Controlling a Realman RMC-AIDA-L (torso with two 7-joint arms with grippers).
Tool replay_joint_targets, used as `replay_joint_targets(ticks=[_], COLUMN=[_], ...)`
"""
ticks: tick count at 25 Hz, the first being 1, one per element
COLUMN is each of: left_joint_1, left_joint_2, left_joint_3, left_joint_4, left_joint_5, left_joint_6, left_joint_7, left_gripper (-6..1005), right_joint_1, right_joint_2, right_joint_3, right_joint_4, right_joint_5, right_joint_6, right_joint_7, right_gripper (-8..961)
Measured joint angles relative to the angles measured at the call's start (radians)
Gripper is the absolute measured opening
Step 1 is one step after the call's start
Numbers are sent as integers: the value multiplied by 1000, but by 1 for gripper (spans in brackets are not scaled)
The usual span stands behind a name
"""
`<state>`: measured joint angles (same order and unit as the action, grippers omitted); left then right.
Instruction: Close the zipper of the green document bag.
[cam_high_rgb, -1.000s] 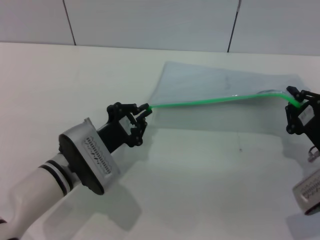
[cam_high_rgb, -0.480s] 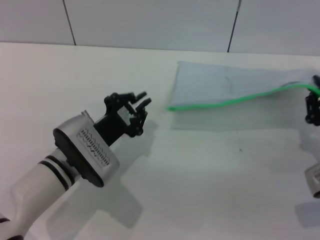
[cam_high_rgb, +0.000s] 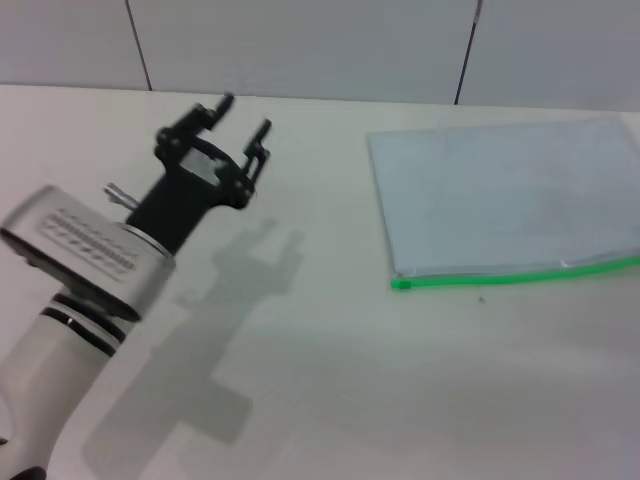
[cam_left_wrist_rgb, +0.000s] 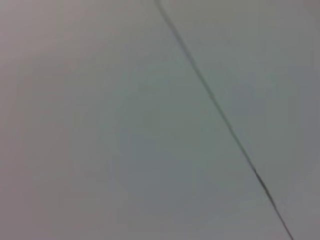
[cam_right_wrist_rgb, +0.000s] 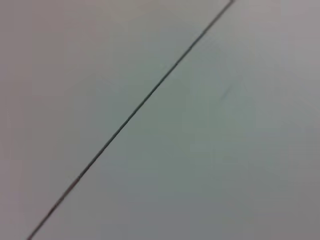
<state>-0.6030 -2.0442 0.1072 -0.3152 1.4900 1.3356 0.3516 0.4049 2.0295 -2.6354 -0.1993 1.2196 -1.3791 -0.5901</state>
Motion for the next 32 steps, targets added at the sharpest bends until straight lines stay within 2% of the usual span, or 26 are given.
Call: replay_joint_targets(ticks=[3, 7, 11, 16, 22, 23, 28, 32], left_joint_1=[7, 13, 16, 22, 26, 26, 24, 21], left_joint_2=[1, 3, 3, 7, 8, 7, 6, 6], left_joint_3=[-4, -5, -5, 0, 3, 6, 8, 8], left_joint_4=[2, 10, 44, 90, 95, 96, 95, 94], left_joint_5=[-28, -33, -38, -38, -36, -33, -32, -23], left_joint_6=[77, 130, 178, 195, 220, 220, 222, 222], left_joint_7=[-119, -209, -395, -584, -605, -605, -605, -605], left_gripper=[440, 450, 451, 450, 463, 466, 479, 636], right_joint_1=[-6, -10, -4, -3, 1, -3, -6, -6], right_joint_2=[1, 2, 0, 1, 0, 1, 0, 0], right_joint_3=[0, -6, -19, -48, -92, -113, -136, -142], right_joint_4=[0, -13, -21, -23, -24, -24, -25, -25], right_joint_5=[0, -1, -16, -46, -50, -50, -50, -51], right_joint_6=[-53, -106, -139, -224, -262, -309, -374, -376], right_joint_7=[116, 320, 533, 616, 627, 637, 647, 647], right_gripper=[532, 703, 873, 890, 888, 888, 886, 885])
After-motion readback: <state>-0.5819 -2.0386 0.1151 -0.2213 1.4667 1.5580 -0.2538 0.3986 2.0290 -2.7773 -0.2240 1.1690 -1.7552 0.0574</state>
